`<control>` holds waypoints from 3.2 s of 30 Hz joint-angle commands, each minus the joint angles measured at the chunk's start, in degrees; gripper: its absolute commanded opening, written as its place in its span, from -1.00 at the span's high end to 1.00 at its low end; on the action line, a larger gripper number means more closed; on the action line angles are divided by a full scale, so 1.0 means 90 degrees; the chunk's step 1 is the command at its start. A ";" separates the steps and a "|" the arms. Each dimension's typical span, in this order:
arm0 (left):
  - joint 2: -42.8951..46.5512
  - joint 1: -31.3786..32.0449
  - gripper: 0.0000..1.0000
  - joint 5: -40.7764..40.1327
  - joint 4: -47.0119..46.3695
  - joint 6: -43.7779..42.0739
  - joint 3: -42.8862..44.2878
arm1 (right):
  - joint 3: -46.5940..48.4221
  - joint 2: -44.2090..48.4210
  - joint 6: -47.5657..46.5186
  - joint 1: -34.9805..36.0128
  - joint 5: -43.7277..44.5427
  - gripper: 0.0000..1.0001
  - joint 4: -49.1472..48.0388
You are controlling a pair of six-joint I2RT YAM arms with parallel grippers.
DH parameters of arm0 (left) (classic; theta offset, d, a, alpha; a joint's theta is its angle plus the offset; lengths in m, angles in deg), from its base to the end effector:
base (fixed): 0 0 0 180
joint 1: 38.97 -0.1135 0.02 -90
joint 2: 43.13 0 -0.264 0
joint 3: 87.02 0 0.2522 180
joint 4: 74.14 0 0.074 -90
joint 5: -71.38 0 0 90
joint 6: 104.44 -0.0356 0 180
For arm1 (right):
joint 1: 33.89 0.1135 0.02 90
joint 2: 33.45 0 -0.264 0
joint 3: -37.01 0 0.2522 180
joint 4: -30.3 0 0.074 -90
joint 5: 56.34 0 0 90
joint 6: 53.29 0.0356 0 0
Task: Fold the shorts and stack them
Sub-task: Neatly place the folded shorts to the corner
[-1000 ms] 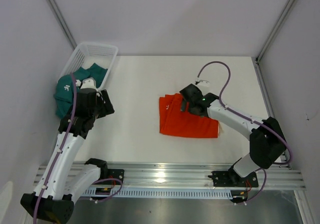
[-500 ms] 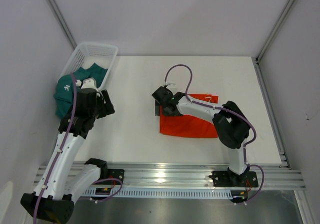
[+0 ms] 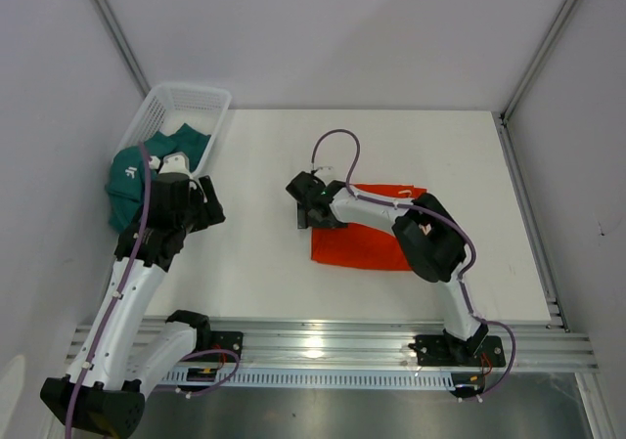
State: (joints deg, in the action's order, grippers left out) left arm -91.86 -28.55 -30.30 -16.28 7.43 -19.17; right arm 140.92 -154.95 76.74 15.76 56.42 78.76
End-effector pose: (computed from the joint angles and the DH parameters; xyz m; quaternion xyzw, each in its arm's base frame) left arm 0.1676 -0.0235 0.3264 -0.1333 0.8881 -0.0315 0.4389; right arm 0.2965 0.3277 0.1648 -0.0396 0.9591 0.0066 0.2803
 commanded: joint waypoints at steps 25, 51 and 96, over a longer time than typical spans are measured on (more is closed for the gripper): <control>0.0082 -0.0034 -0.52 0.0409 -0.0232 -0.0232 -0.0072 | -0.5007 0.4055 0.1011 -0.2176 -0.0069 -0.20 -0.0652; 0.0024 -0.0034 -0.51 0.0468 -0.0271 -0.0242 -0.0101 | -0.4606 0.4134 0.2582 -0.4243 0.0411 1.00 0.0480; -0.0357 -0.0024 -0.52 0.0302 -0.0193 -0.0174 0.0113 | -0.4480 0.5785 -0.0921 -0.3028 -0.0937 -0.82 -0.2135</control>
State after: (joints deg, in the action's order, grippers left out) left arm -94.09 -28.55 -27.09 -17.70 6.46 -20.02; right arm 96.99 -101.77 79.85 -14.78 53.47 67.92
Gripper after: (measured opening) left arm 0.760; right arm 0.892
